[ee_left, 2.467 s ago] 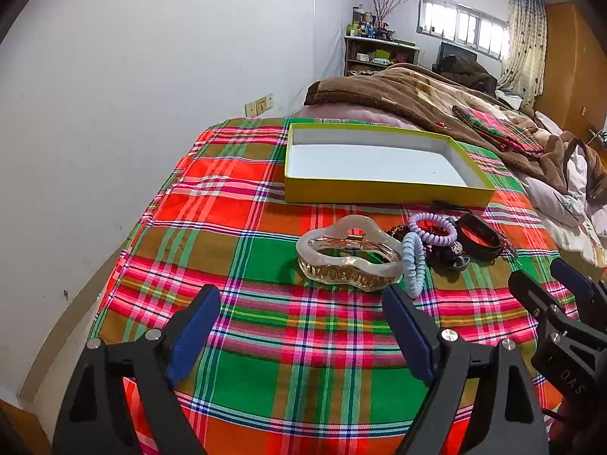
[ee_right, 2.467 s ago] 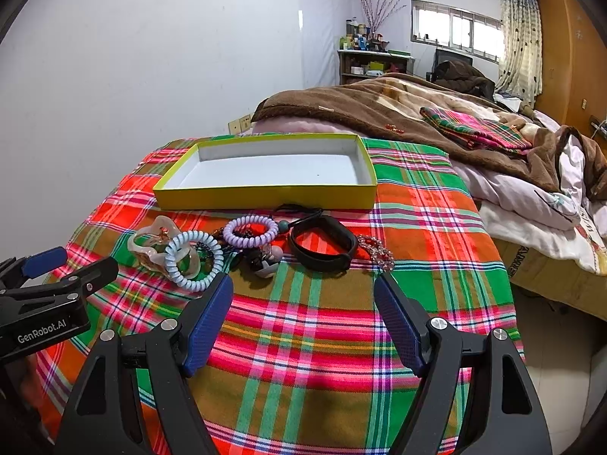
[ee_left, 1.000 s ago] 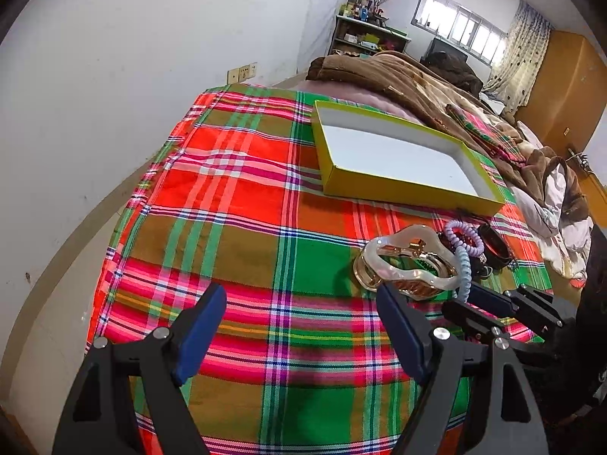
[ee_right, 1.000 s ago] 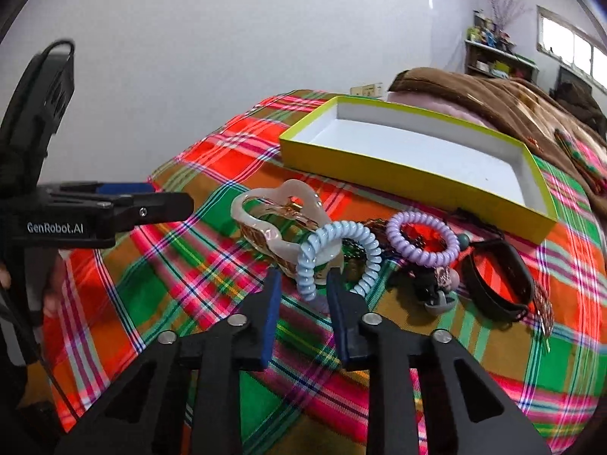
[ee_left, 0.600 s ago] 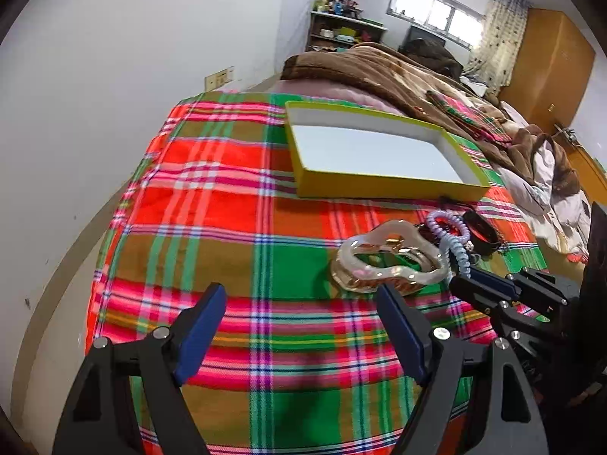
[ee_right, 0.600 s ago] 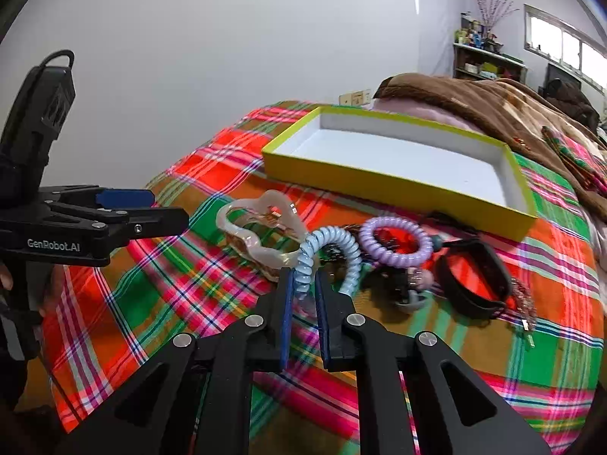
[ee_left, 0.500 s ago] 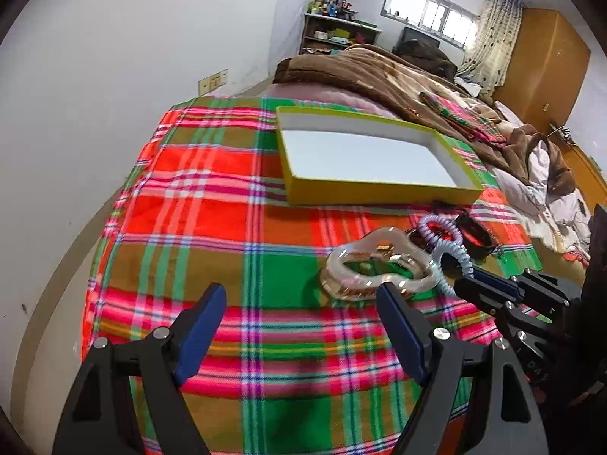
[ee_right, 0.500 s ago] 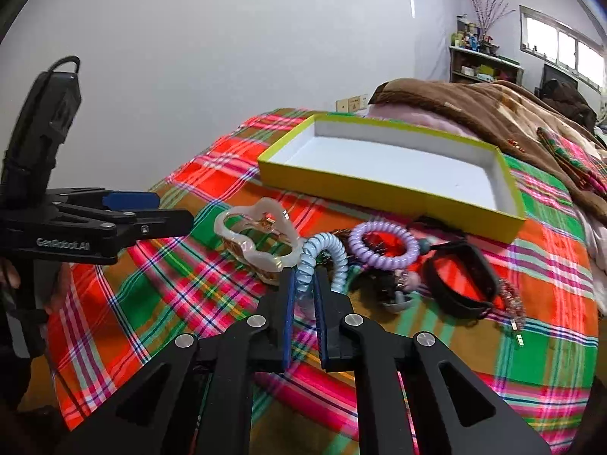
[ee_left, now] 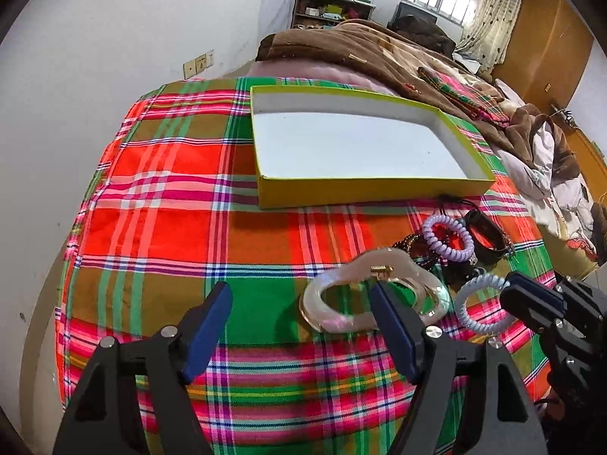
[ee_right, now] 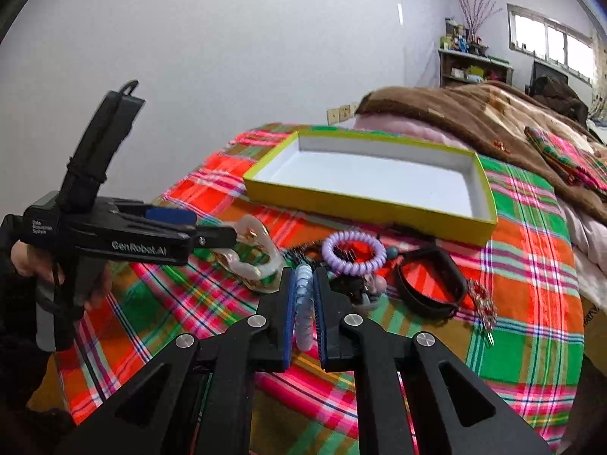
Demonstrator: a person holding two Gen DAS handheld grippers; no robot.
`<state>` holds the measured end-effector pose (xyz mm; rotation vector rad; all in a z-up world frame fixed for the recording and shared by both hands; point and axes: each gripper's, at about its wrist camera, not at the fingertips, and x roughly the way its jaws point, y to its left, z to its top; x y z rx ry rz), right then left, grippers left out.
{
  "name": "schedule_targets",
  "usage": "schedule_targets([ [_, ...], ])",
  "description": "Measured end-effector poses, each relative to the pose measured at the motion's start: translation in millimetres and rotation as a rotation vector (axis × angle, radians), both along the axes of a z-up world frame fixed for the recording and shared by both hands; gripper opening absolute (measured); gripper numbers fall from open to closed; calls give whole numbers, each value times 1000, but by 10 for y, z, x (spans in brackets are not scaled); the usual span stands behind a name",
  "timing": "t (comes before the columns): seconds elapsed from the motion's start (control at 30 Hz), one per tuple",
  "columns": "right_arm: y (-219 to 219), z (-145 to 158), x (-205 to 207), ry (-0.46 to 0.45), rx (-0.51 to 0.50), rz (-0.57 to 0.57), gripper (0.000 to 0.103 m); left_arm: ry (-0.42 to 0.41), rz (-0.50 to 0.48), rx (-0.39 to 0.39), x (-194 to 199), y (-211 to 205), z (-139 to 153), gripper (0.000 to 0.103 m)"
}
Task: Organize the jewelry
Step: 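Close the left gripper on the clear-and-gold hair claw clip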
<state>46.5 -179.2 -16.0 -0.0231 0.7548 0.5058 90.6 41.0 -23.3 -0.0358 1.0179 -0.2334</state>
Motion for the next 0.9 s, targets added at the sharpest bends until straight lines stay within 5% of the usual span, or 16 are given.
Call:
schedule_targets([
  [0.33, -5, -130, 5, 65, -87, 41, 10, 19, -1, 9, 46, 0, -22, 72],
  [0.63, -11, -169, 3, 68, -102, 24, 10, 48, -52, -76, 55, -58, -3, 40],
  [0.9, -31, -107, 16, 45, -85, 10, 10, 64, -103, -107, 55, -120, -5, 31],
])
